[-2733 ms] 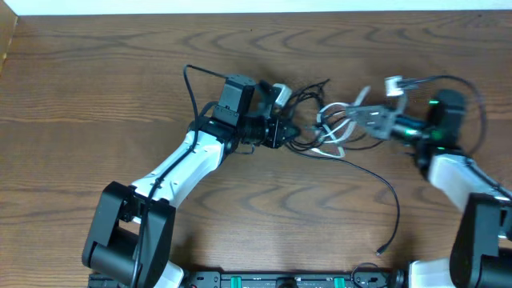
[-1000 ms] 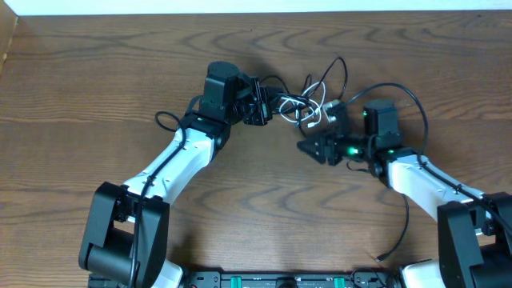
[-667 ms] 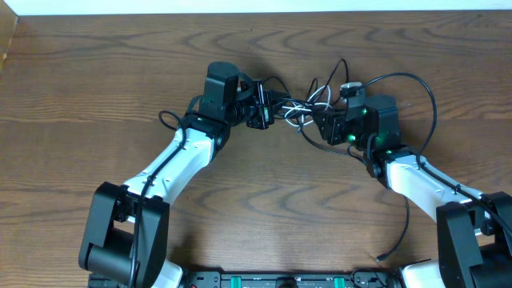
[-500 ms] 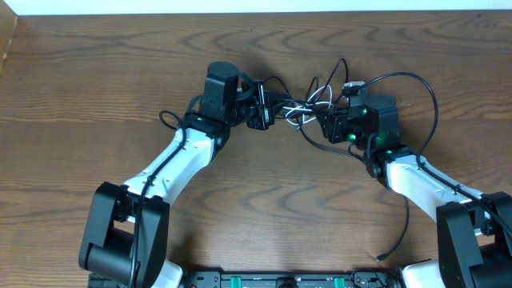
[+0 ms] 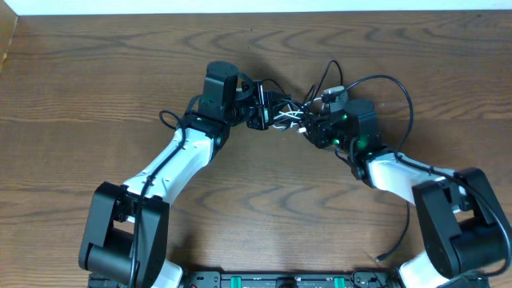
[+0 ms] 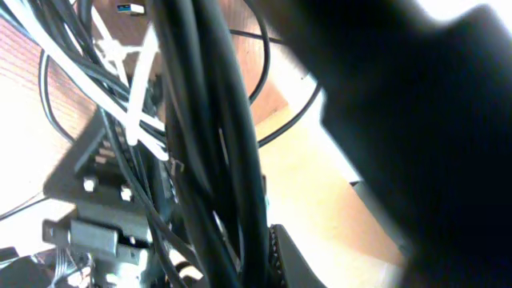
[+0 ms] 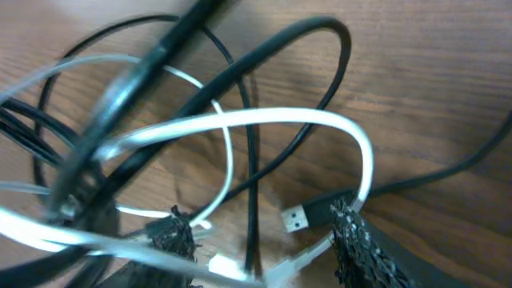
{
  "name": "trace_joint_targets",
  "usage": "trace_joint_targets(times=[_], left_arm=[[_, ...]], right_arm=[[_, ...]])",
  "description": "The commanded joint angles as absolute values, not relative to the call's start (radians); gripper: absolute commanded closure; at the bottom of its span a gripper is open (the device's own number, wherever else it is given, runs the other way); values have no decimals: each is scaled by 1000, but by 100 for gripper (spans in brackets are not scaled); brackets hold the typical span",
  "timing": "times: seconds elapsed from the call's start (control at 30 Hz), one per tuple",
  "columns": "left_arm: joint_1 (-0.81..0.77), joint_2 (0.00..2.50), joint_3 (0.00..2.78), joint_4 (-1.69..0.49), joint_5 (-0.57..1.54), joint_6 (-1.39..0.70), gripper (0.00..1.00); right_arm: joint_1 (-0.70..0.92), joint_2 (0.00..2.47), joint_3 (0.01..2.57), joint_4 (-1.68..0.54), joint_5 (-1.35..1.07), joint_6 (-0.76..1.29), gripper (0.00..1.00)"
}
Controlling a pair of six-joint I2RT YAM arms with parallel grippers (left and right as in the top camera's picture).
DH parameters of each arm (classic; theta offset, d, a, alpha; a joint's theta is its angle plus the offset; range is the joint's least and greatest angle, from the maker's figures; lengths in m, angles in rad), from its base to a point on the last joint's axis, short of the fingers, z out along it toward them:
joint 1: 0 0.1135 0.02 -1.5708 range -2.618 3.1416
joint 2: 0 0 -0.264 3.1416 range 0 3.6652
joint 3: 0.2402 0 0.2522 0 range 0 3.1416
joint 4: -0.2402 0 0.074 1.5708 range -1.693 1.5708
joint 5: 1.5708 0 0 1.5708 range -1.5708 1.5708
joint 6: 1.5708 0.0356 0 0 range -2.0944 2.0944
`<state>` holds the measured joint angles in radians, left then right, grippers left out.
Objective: Untangle cables
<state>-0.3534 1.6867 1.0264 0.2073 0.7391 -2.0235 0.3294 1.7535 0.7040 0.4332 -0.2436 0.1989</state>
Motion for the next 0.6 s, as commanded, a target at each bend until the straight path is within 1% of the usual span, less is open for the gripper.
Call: trace_joint_targets(times=[0.0, 0.07, 0.13, 0.17, 0.27, 0.33, 0.4, 0.43, 0.47, 0.57], left_arm=[[-355, 1679, 1037, 212, 776, -2087, 92], [-355, 1679, 1037, 212, 779, -2087, 92], [-355, 1679, 1037, 211, 778, -2085, 92], [-355, 1679, 1037, 211, 778, -2085, 92], [-355, 1679, 1037, 211, 778, -2085, 92], [-355, 1679, 1037, 211, 778, -2085, 92], [-355, 1679, 1037, 211, 778, -2085, 92], [-355, 1679, 1037, 211, 778, -2085, 93], [-354, 1679, 1037, 211, 777, -2085, 93], [-354, 1679, 1037, 211, 777, -2086, 92]], right_arm=[[314, 1769, 705, 416, 62, 176, 48], [284, 1749, 705, 405, 217, 178, 46], [229, 1702, 705, 396, 332, 178, 35], [179, 1655, 705, 392, 366, 178, 23], [94, 1559, 705, 348, 354, 179, 22], [33, 1493, 705, 286, 263, 179, 22], [-1, 1461, 705, 233, 108, 178, 19], [-18, 1446, 705, 191, -35, 177, 16], [-26, 1439, 705, 166, -122, 169, 16], [-31, 1433, 705, 45, -551, 87, 19]])
